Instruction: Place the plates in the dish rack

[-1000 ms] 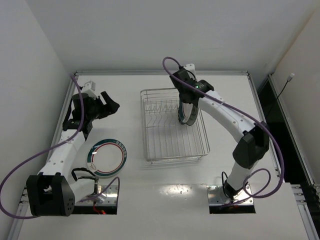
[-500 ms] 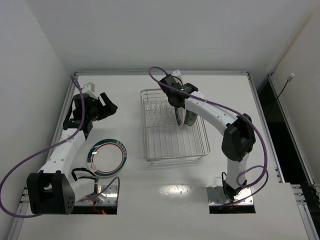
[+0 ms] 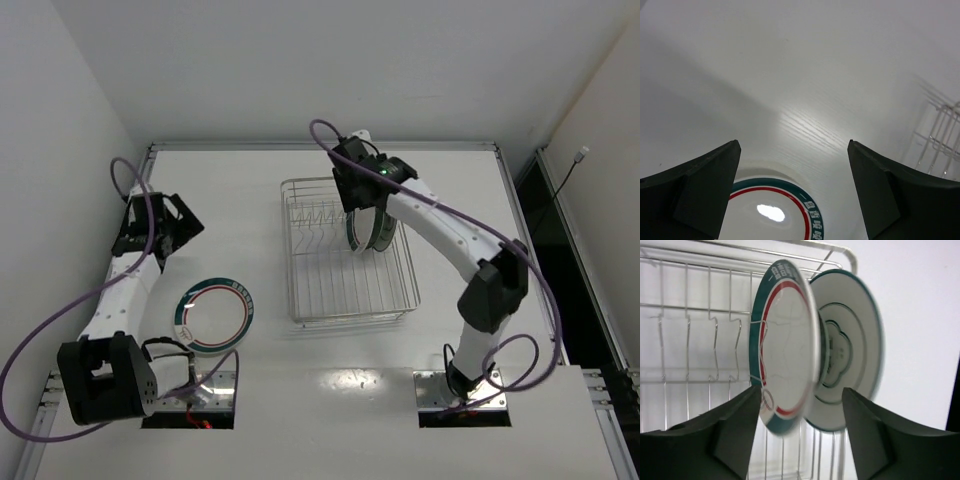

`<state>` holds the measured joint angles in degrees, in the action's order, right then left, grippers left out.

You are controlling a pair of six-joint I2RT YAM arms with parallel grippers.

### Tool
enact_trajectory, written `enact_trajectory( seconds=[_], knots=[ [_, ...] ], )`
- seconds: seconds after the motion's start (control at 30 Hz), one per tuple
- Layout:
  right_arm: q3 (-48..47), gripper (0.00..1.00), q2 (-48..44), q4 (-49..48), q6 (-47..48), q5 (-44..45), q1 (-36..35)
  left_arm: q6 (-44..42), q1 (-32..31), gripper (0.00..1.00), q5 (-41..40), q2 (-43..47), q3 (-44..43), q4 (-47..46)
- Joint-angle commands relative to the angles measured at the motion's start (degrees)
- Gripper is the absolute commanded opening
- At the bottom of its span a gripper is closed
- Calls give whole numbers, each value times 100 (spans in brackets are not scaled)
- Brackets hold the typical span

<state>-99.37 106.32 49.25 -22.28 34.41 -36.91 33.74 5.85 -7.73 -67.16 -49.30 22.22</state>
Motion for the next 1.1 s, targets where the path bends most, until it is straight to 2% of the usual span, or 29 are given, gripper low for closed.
enact_trajectory(
  seconds=[0.0,0.07,0.2,0.4,0.73,0.87,0.97,1.07],
  knots=[
    [-215,65,-1163,6,127,-22,-36,220,522,87,297,202,191,274],
    [170,70,-1595,-291,128,39,-36,352,864,87,647,361,332,344],
    [673,84,-2588,-636,320,-381,-36,563,1479,87,1150,536,701,476],
    [945,86,-3029,-689,374,-945,-36,678,1911,87,2002,651,1159,582],
    [2000,86,-3626,-900,427,-1507,17,801,1964,87,1950,1196,1353,1188],
    [2448,87,-3996,-1084,427,-1648,17,976,1964,87,2337,1344,1624,1381],
    [2572,87,-4049,-1137,427,-1701,17,1108,1964,87,2337,1617,1800,1470],
    [2511,87,-3988,-1015,540,-1753,17,1371,1895,87,2494,1889,1976,1942]
  ],
)
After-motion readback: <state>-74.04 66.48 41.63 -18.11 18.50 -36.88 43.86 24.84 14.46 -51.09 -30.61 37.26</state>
